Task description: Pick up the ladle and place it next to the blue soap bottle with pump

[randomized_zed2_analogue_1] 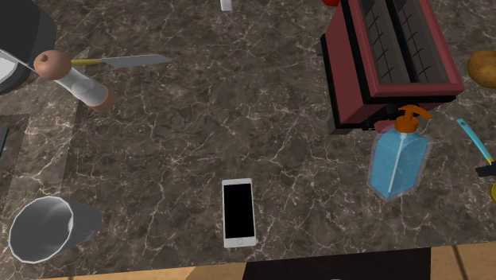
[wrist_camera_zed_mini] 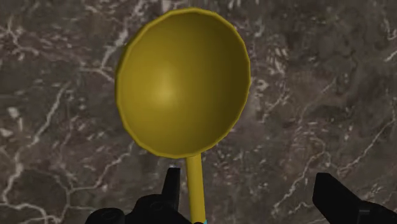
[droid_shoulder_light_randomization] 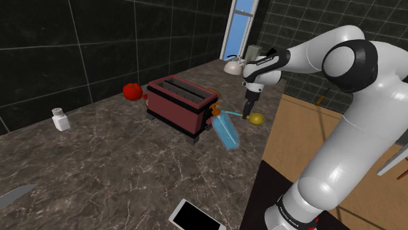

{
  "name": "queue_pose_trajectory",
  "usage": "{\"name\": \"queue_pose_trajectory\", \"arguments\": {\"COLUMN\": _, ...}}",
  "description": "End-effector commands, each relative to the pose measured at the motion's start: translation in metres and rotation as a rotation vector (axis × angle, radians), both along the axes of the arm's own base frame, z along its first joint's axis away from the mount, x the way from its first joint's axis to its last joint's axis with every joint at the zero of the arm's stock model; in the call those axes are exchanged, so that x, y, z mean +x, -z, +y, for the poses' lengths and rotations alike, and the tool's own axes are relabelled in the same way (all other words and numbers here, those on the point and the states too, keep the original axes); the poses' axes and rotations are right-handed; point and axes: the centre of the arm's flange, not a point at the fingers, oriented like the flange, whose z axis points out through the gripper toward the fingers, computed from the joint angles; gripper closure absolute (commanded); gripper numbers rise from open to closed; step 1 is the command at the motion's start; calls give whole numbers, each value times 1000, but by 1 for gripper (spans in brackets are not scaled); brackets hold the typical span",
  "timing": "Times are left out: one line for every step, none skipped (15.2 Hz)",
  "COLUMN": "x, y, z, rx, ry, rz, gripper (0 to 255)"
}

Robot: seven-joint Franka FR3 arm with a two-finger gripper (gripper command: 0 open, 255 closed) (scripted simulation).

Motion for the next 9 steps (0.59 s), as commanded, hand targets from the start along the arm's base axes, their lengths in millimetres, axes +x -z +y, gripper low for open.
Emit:
{"name": "queue_pose_trajectory", "arguments": {"x": 2, "y": -21, "z": -3, "rx": 1, "ry": 0, "rz": 1, "gripper": 0}}
{"name": "queue_pose_trajectory", "arguments": {"x": 3, "y": -31, "z": -5, "rx": 1, "ry": 0, "rz": 1, "gripper": 0}}
{"name": "queue_pose_trajectory", "arguments": {"x": 3, "y": -31, "z": -5, "rx": 1, "ry": 0, "rz": 1, "gripper": 0}}
{"name": "queue_pose_trajectory", "arguments": {"x": 3, "y": -31, "z": -5, "rx": 1, "ry": 0, "rz": 1, "gripper": 0}}
{"name": "queue_pose_trajectory", "arguments": {"x": 3, "y": -31, "z": -5, "rx": 1, "ry": 0, "rz": 1, "gripper": 0}}
{"name": "queue_pose_trajectory", "arguments": {"x": 3, "y": -31, "z": -5, "rx": 1, "ry": 0, "rz": 1, "gripper": 0}}
{"name": "queue_pose_trajectory", "arguments": {"x": 3, "y": -31, "z": -5, "rx": 1, "ry": 0, "rz": 1, "gripper": 0}}
{"name": "queue_pose_trajectory", "arguments": {"x": 3, "y": -31, "z": -5, "rx": 1, "ry": 0, "rz": 1, "gripper": 0}}
{"name": "queue_pose_trajectory", "arguments": {"x": 3, "y": -31, "z": -5, "rx": 1, "ry": 0, "rz": 1, "gripper": 0}}
